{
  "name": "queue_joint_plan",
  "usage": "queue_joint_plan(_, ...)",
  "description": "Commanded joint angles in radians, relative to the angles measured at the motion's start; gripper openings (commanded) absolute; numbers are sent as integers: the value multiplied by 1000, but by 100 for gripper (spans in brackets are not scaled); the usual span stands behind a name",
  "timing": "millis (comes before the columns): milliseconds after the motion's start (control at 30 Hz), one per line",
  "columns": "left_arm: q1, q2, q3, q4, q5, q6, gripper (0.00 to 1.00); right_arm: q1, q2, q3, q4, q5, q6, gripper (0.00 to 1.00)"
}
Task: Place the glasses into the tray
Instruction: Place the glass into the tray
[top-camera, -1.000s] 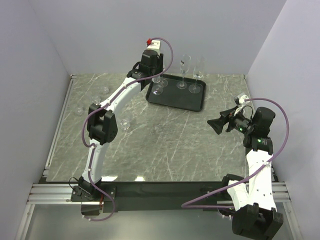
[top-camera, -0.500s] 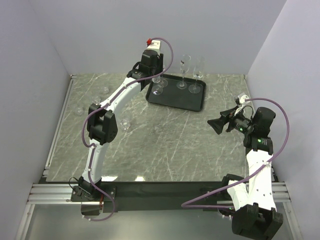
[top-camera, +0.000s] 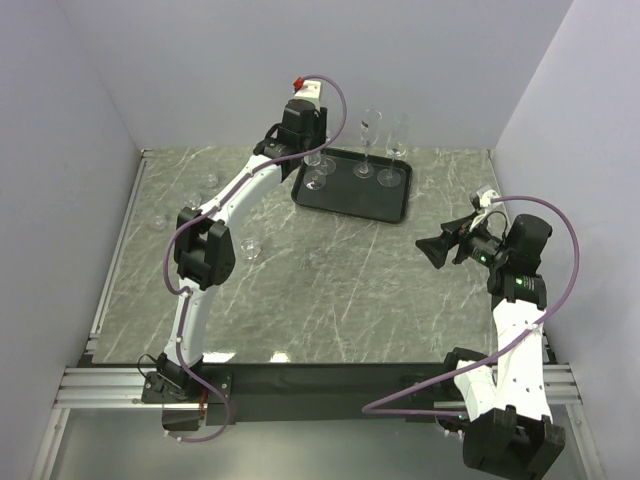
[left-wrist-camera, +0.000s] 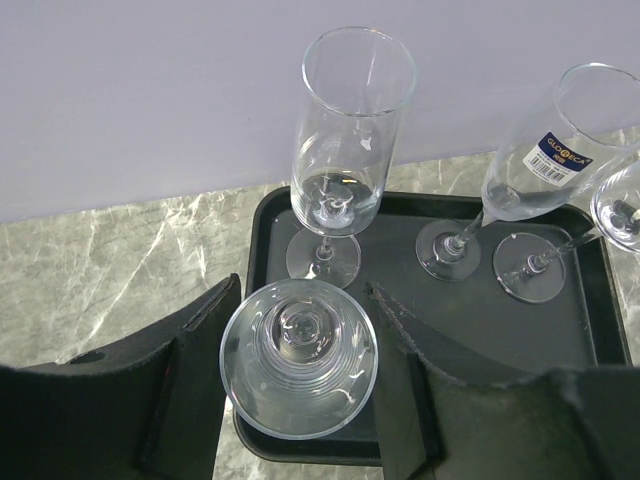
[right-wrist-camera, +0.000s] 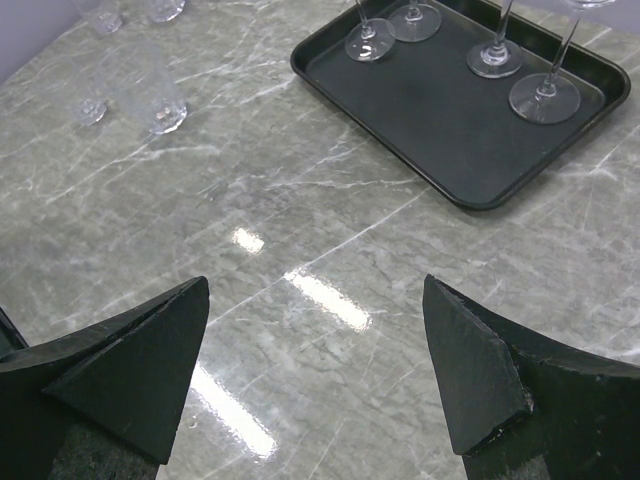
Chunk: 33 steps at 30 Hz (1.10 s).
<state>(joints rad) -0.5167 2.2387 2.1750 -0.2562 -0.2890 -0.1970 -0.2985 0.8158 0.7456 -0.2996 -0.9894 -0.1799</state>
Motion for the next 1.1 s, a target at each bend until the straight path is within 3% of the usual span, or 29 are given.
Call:
queue_joint_plan(0,-6,-54,25,23,10,5,56,-10,0,-3,31,-22,3,93)
queue_joint_plan(400,-5,-24,49,34,1,-1,66,-13,3,-2,31,-22,2,93)
queue_joint_plan(867,-5,-44,25,49,2,4,68,-19,5,-3,30,-22,0,93)
queue_joint_plan(1067,6,-56,6,55,22,-18,75,-24,3,-3,30,-23,2,93)
